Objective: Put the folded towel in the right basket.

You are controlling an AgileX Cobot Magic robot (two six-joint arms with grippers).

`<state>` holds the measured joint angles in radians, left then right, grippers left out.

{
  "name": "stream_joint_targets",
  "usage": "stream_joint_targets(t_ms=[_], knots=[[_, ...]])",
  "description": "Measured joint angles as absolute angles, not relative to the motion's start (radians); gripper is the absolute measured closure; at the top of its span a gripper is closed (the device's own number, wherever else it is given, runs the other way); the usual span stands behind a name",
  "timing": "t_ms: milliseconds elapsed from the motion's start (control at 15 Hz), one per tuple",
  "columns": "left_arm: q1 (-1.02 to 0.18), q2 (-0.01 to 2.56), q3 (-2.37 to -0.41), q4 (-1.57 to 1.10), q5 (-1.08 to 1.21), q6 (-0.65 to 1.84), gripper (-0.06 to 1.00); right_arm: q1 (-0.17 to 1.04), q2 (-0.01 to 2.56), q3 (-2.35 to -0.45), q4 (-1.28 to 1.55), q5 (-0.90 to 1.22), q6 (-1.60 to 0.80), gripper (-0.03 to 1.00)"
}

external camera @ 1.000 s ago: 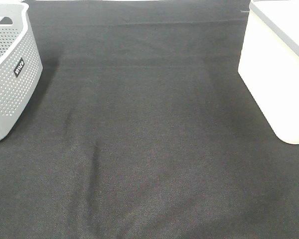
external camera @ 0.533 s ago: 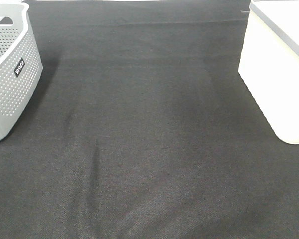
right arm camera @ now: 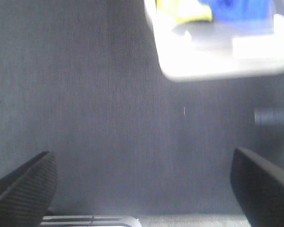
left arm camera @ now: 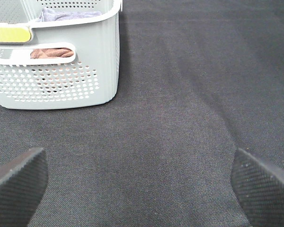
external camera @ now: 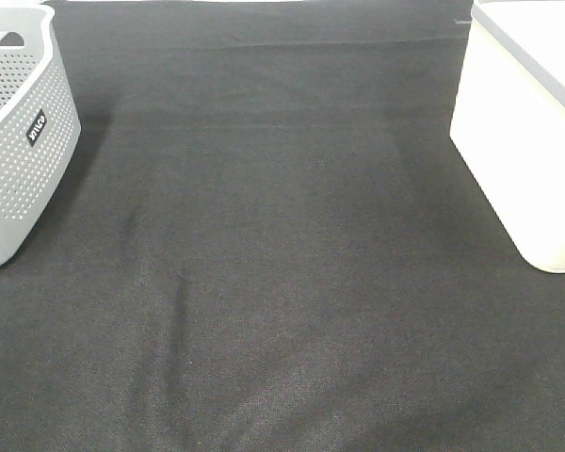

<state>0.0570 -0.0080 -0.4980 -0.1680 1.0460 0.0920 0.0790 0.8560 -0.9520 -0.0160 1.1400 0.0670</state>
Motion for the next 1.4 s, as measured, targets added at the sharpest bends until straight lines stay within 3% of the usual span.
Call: stream_joint_targets(t_ms=[267,600,1400], knots=[[0.057,-0.008,-0.498,-0.168,1.046,0.092,-0.03,0.079,0.340,-0.639,-0.048,1.129,0.067,0.00],[0.057,-0.008,-0.498,-0.168,1.046,0.092,-0.03,0.079,0.047,-0.488,-0.052,1.129,0.067,0.00],[0.057,-0.008,-0.498,-0.168,1.046,0.092,-0.03,0.079,-0.004,-0.457,-0.048,1.105,0.057,0.00]])
